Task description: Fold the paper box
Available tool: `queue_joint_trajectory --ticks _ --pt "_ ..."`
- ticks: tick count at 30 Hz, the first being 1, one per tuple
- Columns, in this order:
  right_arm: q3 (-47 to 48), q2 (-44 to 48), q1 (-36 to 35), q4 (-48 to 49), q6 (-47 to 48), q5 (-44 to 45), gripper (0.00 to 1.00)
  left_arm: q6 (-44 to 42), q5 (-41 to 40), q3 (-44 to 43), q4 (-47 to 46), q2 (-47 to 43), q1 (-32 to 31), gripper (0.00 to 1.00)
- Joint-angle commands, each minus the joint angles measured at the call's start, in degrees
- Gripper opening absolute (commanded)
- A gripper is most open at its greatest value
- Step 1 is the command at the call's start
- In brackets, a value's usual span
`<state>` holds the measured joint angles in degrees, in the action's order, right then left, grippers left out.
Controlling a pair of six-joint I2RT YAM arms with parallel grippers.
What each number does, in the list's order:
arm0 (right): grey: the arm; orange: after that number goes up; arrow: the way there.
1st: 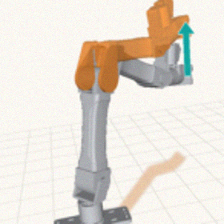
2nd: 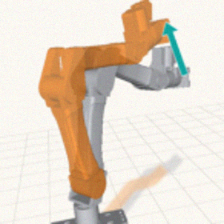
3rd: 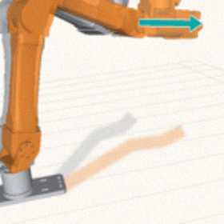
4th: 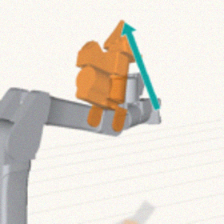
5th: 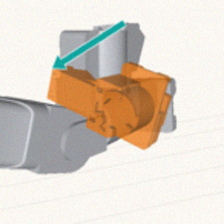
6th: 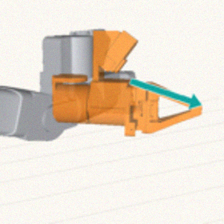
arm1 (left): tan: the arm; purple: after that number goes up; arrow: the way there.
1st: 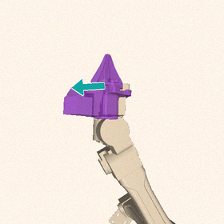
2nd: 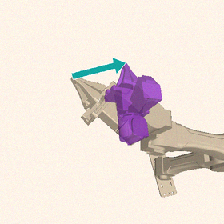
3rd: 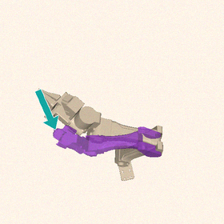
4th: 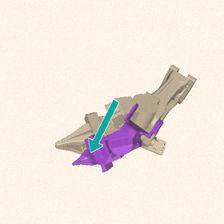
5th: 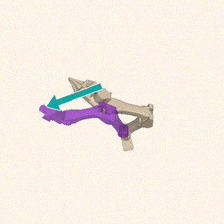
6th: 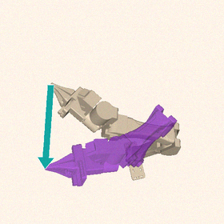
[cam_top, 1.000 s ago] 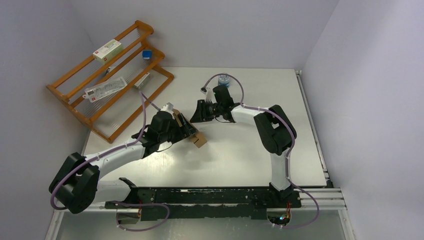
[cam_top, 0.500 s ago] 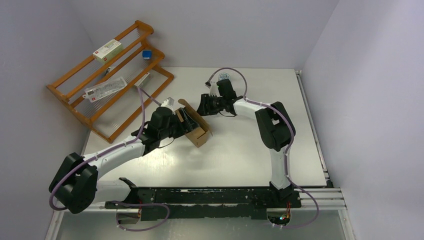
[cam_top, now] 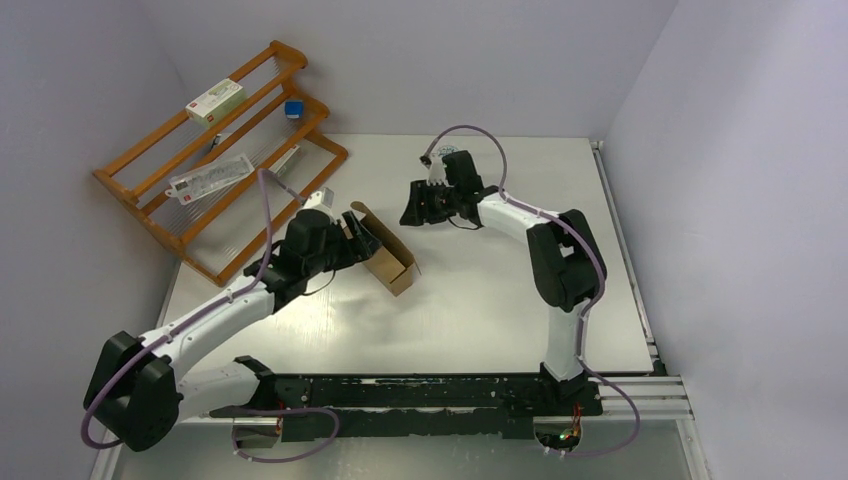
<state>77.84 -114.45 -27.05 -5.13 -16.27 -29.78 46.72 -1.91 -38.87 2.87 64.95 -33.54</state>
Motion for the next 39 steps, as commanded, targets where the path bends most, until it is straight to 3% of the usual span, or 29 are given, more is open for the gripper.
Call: queue_joint_trajectory --ticks 1,5,9,17,23,39 --pt "-1.46 4.6 0.06 -2.19 1.66 3.02 0.52 -4.24 1.21 -1.4 3.29 -1.51 4.11 0.72" --pt "-3.97 10.74 0.01 -4.5 2.63 7.52 0.53 -10.92 4.96 -4.16 6.32 -0.84 10.98 0.69" --pt "-6.65 17.2 -0.08 -8.11 3.13 11.69 0.53 -21.62 8.58 -12.76 11.43 4.93 16.84 0.7" --pt "-10.76 29.33 -4.13 -16.53 2.57 19.42 0.55 -37.84 17.67 -27.67 24.2 17.6 21.31 0.72" --pt "-9.82 30.24 -8.57 -15.44 1.7 19.9 0.57 -30.34 19.65 -20.23 21.42 16.07 21.32 0.71" --pt "8.36 11.87 -17.95 -16.65 10.24 27.87 0.54 -12.22 26.11 -2.01 8.28 8.14 20.36 0.67"
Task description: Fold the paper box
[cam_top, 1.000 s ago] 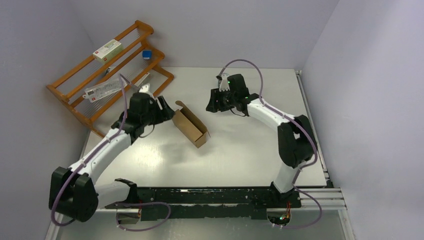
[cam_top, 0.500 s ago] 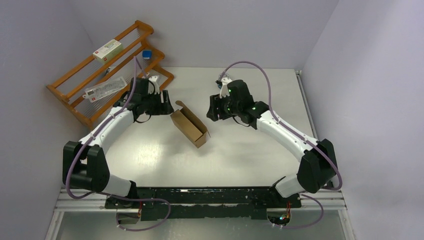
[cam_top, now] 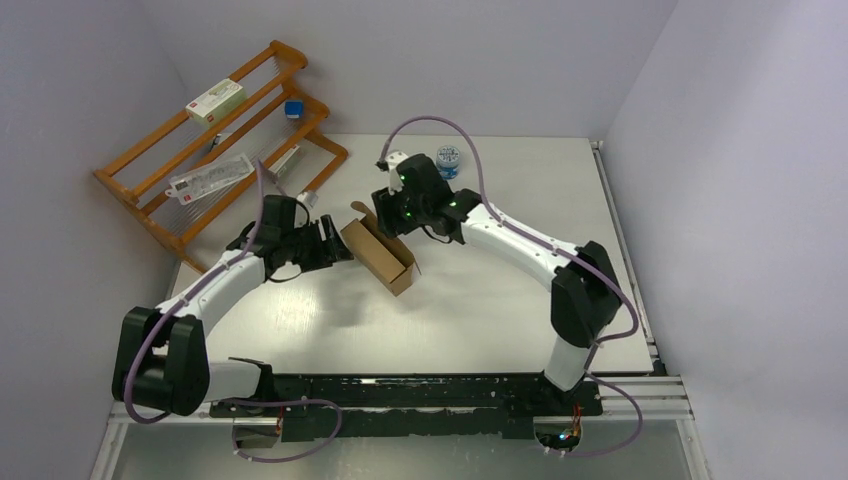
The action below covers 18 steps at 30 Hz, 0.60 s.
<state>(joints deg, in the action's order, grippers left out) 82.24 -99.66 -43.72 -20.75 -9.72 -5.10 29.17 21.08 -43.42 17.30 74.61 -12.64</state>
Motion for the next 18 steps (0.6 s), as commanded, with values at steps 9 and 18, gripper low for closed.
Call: queue_joint_trajectory --ticks 9,18 --pt "9.21 -9.25 -3.3 -3.24 8.07 6.7 0.43 9.11 2.06 5.73 -11.89 1.85 -6.18 0.63" --pt "11.29 -11.12 -4.18 -4.87 14.89 1.77 0.0 10.31 -2.81 6.87 -19.57 2.39 -13.08 0.59"
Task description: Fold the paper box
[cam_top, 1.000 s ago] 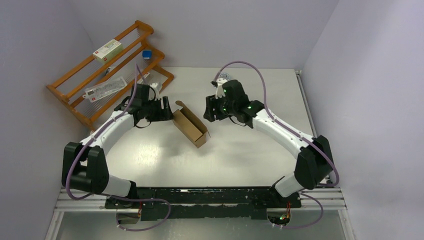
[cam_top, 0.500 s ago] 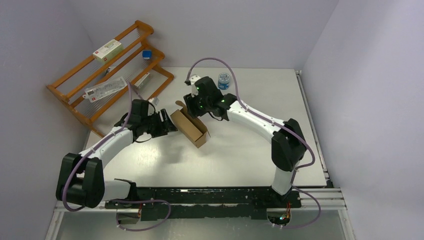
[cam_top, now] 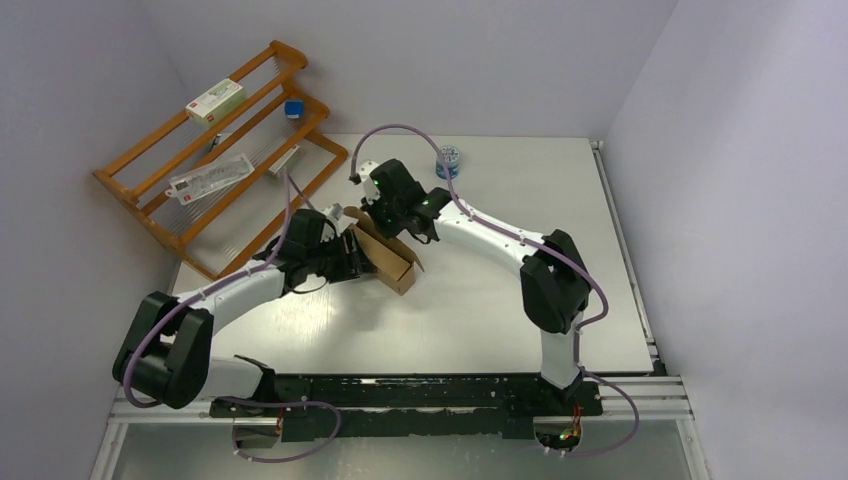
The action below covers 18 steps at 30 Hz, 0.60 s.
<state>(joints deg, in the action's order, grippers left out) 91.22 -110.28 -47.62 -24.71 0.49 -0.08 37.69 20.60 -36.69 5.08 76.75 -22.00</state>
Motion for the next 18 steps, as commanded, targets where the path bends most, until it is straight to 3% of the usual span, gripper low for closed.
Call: queue_joint_trajectory --ticks 1,18 --pt "2.75 -0.89 -0.26 -1.39 5.82 -4.2 0.0 2.23 -2.97 0.05 -8.42 0.34 -4.97 0.59" --pt "6.01 -3.72 1.11 -5.94 18.42 -15.84 0.0 13.59 -14.35 7.61 -32.55 1.4 -15.9 0.58"
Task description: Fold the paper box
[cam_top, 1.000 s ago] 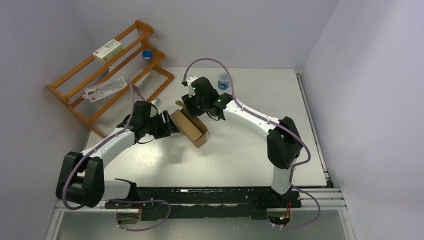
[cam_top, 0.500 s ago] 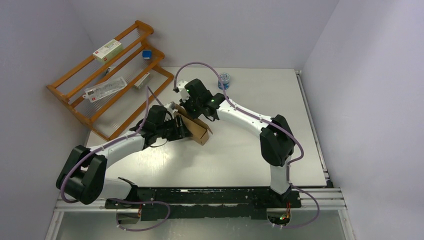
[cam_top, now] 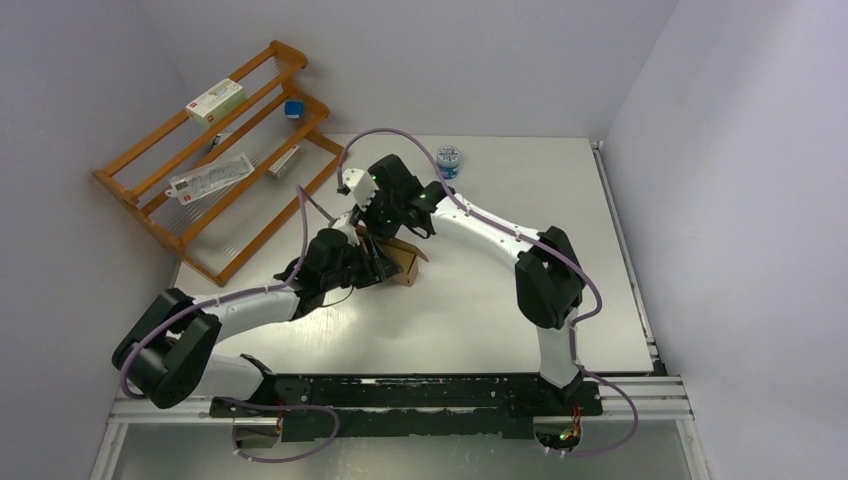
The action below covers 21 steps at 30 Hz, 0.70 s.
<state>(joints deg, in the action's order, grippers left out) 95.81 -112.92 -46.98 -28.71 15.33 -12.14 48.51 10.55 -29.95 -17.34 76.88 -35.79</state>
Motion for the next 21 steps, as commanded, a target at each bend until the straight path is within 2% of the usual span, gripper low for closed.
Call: queue_joint_trajectory --ticks 1,7,15,21 --pt "1.61 -1.32 0.75 -1.96 3.98 -4.46 0.0 3.11 -4.71 1.17 -11.33 1.84 -2.6 0.58" --pt "2.53 -2.81 3.52 -1.72 6.02 -7.57 0.02 4.8 -7.23 2.19 -18.62 3.53 -4.48 0.57" --pt "4.28 -4.91 6.75 -1.81 7.9 -9.88 0.08 2.36 -9.51 -0.94 -19.42 5.74 -5.17 0.57" --pt "4.82 -5.13 6.82 -3.02 7.93 -11.71 0.12 3.0 -8.13 -1.19 -22.2 8.96 -5.17 0.57"
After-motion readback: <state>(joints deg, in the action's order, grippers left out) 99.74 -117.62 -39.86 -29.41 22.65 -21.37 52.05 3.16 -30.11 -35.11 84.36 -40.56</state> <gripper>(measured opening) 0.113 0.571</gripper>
